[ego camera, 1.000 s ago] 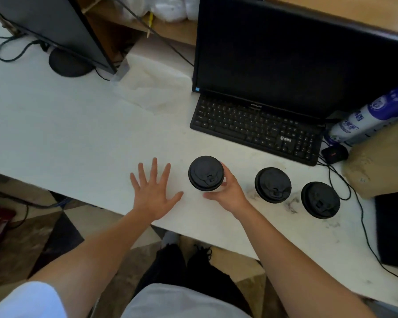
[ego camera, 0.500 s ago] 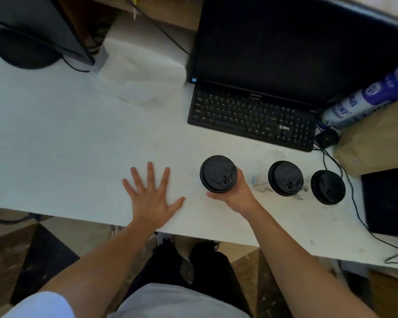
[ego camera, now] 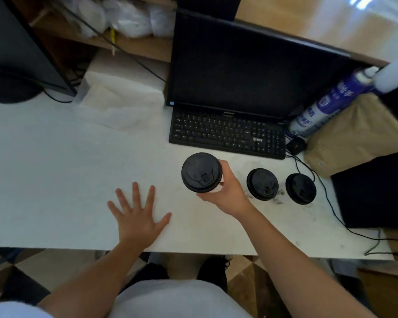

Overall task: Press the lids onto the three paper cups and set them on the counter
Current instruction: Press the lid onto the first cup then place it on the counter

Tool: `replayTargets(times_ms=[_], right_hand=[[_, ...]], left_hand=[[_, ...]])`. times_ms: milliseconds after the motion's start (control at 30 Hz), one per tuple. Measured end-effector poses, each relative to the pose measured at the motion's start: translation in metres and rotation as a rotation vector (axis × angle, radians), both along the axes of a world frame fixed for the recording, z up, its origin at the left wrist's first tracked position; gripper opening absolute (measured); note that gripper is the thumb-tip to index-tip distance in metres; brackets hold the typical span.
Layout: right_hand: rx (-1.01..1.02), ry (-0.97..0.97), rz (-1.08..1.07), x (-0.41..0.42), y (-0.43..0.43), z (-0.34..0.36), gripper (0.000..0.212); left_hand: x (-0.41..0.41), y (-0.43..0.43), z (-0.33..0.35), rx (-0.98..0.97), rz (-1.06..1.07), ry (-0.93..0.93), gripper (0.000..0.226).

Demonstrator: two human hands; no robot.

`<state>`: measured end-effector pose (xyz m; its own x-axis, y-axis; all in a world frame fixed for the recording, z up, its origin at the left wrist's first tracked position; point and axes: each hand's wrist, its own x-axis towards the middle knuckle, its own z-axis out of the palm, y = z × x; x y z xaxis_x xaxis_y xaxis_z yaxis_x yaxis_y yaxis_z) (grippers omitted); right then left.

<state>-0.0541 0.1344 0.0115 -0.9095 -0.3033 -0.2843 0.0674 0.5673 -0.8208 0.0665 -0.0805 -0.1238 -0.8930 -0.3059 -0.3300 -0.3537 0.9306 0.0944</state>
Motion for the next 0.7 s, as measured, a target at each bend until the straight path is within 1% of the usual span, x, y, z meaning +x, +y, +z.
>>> replayTargets(times_ms=[133,267,400,467,567,633,700], right_hand=[[0.086,0.132,0.059,-0.017,0.003,0.054,0.078],[0.23,0.359,0.172,-0.034,0.004,0.098,0.077],[0.436,0.57,0.282,-0.043,0.004,0.137,0.07],[0.549,0.692,0.341,-0.046,0.005,0.15,0.069],[0.726,0.826,0.4,-0.052,0.006,0.168,0.069],[0.864,0.901,0.449,-0.054,0.004,0.176,0.069],[1.046,0.952,0.517,-0.055,-0.001,0.18,0.074]], left_hand=[[-0.002,0.001,0.0,-0.003,0.009,-0.009,0.101],[-0.001,0.001,0.0,0.001,-0.002,0.013,0.101],[0.0,0.0,0.0,0.024,-0.001,0.036,0.101],[0.0,0.0,-0.001,0.04,-0.002,0.043,0.101],[0.001,-0.001,-0.002,0.045,-0.001,0.042,0.102],[0.0,-0.001,-0.002,0.046,-0.002,0.045,0.102],[0.0,-0.001,-0.001,0.046,-0.005,0.045,0.102]])
